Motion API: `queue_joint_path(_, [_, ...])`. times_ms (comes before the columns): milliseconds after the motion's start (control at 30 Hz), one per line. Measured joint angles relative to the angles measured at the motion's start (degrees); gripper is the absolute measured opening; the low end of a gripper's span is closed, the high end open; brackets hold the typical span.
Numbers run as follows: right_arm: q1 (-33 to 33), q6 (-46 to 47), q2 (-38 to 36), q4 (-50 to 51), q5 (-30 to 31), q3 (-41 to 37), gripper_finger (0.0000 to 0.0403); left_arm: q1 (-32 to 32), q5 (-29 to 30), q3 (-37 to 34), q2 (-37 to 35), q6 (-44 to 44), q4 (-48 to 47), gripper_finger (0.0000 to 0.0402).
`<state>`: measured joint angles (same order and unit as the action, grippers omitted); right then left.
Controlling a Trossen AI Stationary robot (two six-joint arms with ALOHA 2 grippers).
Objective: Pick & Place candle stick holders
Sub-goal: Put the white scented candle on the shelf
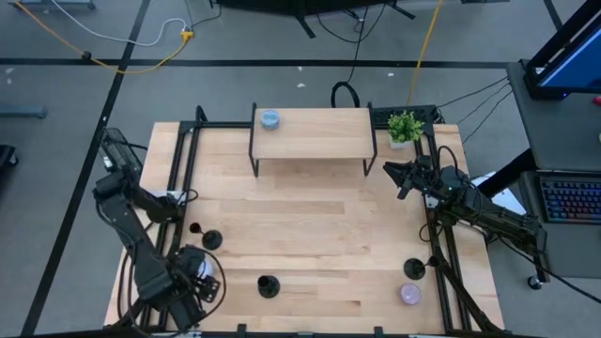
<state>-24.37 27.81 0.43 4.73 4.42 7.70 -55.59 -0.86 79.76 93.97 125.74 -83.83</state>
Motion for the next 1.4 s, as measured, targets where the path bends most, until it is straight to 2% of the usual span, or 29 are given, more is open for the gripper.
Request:
queue_joint_path(200, [0.0, 0.0, 0.0, 0.0, 0.0, 0.0, 0.0089, 0.1, 1.9, -11.1, -5.4, 6.4, 7.7, 0.0365])
queue_joint_path(433, [0.0, 0.0, 0.0, 0.0, 0.0, 0.0, 0.0089, 0.1, 1.6, -23.0, -10.8, 8.3, 18.7, 0.0365])
queue_joint_path(567, [0.0, 0.0, 0.0, 0.0, 0.0, 0.0, 0.0089, 0.2, 0.5, -28.3, -11.6, 9.8, 25.9, 0.0365])
queue_joint_path(833, [0.0, 0.0, 0.0, 0.0, 0.0, 0.0, 0.0089, 1.4, 0.9, -32.4, -11.6, 9.6, 28.3, 0.0365])
queue_joint_path(1400, [0.0, 0.0, 0.0, 0.0, 0.0, 0.0, 0.0089, 4.4, -0.6, -39.2, -11.6, 6.1, 42.7, 0.0365])
